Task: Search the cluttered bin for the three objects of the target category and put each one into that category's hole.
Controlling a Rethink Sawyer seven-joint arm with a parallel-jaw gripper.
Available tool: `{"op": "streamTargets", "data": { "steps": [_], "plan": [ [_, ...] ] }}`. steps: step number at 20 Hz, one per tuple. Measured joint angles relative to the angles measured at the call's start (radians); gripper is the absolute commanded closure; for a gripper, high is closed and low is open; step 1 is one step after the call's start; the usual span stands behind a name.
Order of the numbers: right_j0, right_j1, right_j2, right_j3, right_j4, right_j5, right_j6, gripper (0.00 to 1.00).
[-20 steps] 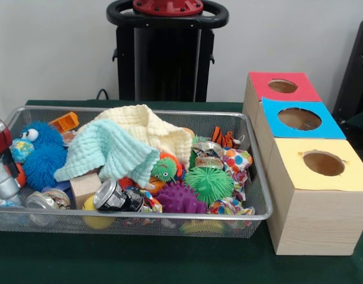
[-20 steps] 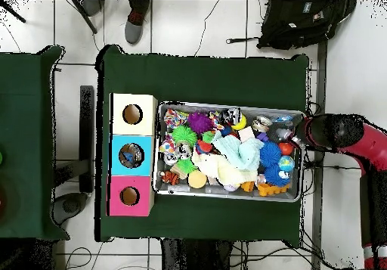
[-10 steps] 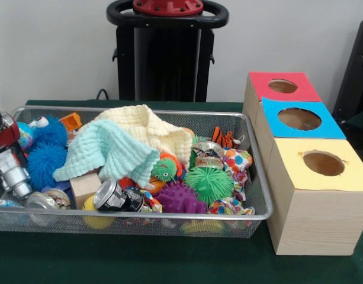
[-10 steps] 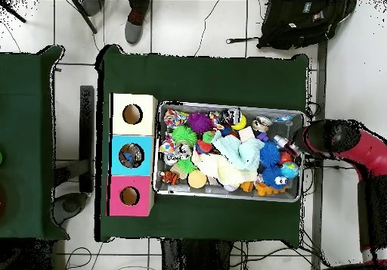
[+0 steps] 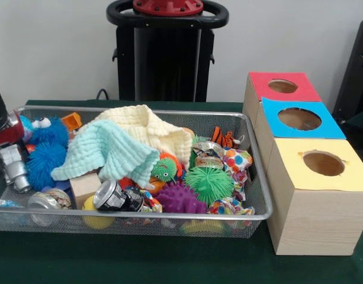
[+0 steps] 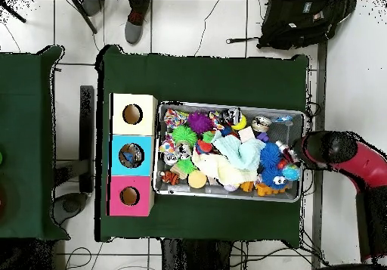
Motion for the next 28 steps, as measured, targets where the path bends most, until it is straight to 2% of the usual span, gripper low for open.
{"op": "streamTargets", "data": {
  "steps": [3,9,16,20,28],
  "plan": [
    [0.015,-0.006,-0.040,0.026,0.039,-0.050,0.055,0.00],
    [0.033,-0.002,-0.091,0.052,0.079,-0.085,0.082,0.00],
    [0.046,-0.003,-0.152,0.094,0.166,-0.135,0.126,0.00],
    [0.060,-0.010,-0.188,0.128,0.221,-0.201,0.162,0.00],
    [0.105,-0.042,-0.251,0.204,0.244,-0.339,0.199,0.00]
  ]
}}
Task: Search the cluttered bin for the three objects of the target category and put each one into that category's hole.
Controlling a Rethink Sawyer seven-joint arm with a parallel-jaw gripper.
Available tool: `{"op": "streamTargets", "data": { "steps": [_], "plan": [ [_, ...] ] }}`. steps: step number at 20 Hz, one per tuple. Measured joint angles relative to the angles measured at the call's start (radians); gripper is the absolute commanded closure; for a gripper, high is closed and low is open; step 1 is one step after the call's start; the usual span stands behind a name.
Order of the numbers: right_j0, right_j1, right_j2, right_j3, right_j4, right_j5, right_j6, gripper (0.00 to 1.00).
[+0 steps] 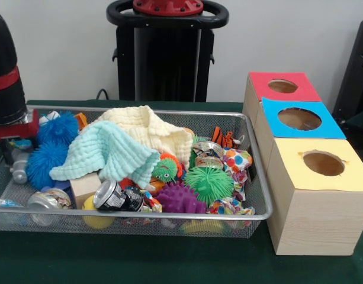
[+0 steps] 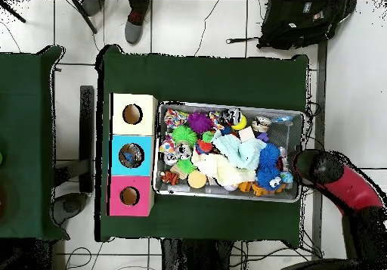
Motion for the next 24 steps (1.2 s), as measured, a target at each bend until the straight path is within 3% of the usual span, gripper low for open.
{"op": "streamTargets", "data": {
  "steps": [7,12,17,24],
  "plan": [
    [0.027,-0.033,-0.043,0.065,0.000,-0.090,0.000,0.00],
    [0.028,-0.070,-0.051,0.100,-0.001,-0.101,0.000,0.00],
    [0.028,-0.126,-0.061,0.129,-0.001,-0.075,0.000,0.00],
    [0.033,-0.158,-0.062,0.103,-0.002,0.012,0.000,0.00]
  ]
}}
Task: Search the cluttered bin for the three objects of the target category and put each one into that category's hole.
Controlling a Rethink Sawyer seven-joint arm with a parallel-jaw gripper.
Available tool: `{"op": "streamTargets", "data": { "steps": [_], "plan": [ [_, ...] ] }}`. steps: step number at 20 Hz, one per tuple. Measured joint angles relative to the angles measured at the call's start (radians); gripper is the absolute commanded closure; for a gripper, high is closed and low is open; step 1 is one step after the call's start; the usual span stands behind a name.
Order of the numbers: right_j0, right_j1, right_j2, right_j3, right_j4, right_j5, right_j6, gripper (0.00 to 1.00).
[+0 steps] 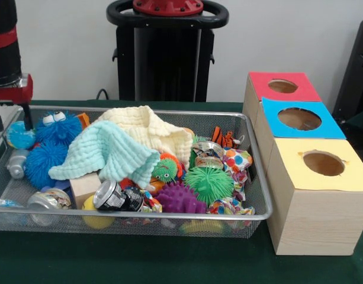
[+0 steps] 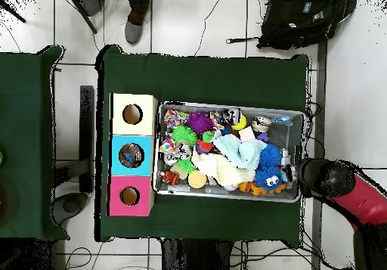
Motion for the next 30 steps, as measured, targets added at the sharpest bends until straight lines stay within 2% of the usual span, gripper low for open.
{"op": "streamTargets", "data": {
  "steps": [6,11,16,21,30],
  "plan": [
    [0.021,0.034,0.002,-0.111,0.000,0.103,0.000,0.00],
    [0.034,0.105,0.018,-0.254,0.000,0.173,0.000,0.00],
    [0.044,0.176,0.037,-0.376,0.000,0.211,0.000,0.00],
    [0.058,0.218,0.040,-0.464,0.002,0.247,0.000,0.00],
    [0.067,0.231,0.040,-0.492,0.020,0.246,0.000,0.00]
  ]
}}
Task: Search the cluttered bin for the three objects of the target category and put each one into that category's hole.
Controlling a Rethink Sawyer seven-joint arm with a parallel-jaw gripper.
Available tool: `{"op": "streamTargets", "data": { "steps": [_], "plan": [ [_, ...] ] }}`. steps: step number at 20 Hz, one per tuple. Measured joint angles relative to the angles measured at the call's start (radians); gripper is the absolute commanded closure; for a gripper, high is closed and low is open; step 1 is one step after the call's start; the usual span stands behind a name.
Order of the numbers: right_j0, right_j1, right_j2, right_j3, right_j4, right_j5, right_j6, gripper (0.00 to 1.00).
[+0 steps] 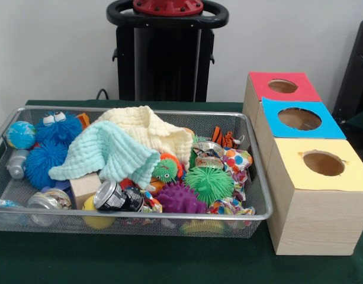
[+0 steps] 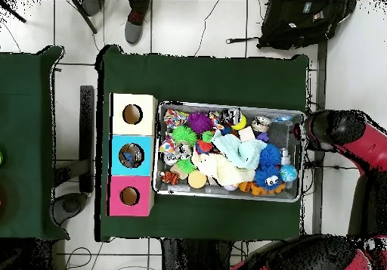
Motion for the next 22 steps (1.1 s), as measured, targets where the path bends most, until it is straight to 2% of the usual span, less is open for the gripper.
{"op": "streamTargets", "data": {
  "steps": [8,13,22],
  "plan": [
    [0.005,0.001,0.000,-0.004,0.037,-0.023,0.003,0.00],
    [0.033,0.016,0.000,-0.036,0.083,-0.030,0.009,0.00],
    [0.118,0.079,-0.010,-0.162,0.152,-0.030,0.052,0.00]
  ]
}}
